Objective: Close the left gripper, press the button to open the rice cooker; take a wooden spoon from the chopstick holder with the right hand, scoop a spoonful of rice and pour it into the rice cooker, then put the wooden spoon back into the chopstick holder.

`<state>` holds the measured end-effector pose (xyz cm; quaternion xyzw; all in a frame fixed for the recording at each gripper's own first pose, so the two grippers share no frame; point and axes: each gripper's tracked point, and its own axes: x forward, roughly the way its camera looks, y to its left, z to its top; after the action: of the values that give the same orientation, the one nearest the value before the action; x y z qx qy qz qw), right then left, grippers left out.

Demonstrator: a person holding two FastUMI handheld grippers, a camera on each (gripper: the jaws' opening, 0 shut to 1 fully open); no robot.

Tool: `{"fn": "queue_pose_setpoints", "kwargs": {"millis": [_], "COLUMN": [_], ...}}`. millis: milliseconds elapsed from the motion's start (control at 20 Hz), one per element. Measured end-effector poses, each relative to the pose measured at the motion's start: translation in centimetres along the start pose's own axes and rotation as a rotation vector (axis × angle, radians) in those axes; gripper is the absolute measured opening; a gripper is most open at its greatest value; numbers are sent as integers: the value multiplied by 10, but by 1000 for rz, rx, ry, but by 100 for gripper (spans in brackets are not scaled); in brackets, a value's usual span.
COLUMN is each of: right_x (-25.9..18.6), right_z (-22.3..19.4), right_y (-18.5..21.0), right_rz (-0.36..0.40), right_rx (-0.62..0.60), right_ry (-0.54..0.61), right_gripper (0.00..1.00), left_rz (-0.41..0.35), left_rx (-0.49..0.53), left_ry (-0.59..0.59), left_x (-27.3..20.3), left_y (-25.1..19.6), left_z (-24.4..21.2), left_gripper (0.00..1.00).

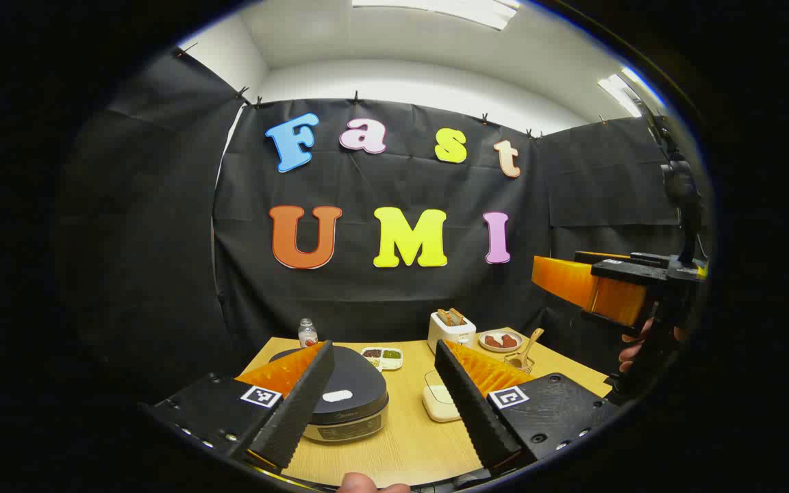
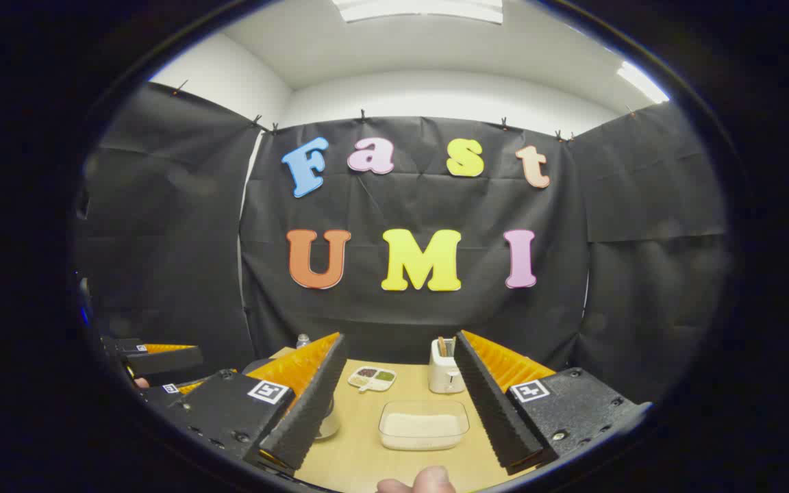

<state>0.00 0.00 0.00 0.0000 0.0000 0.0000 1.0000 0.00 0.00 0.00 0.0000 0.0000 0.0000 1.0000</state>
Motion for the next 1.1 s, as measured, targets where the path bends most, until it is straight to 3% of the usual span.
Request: {"fn": "queue_pose_setpoints", "kwargs": {"millis": [1100], "right_x": [-2], "right_z": [-5], "right_y": [2], "right_rz": [25], "right_rx": [-8], "right_ry": [-6], "right_gripper": [100], "left_rz": [62], "left_rx": [-27], "left_ry": [3], "left_x": [-5], "left_y": [11], "left_z": [1], "left_gripper": [94]}}
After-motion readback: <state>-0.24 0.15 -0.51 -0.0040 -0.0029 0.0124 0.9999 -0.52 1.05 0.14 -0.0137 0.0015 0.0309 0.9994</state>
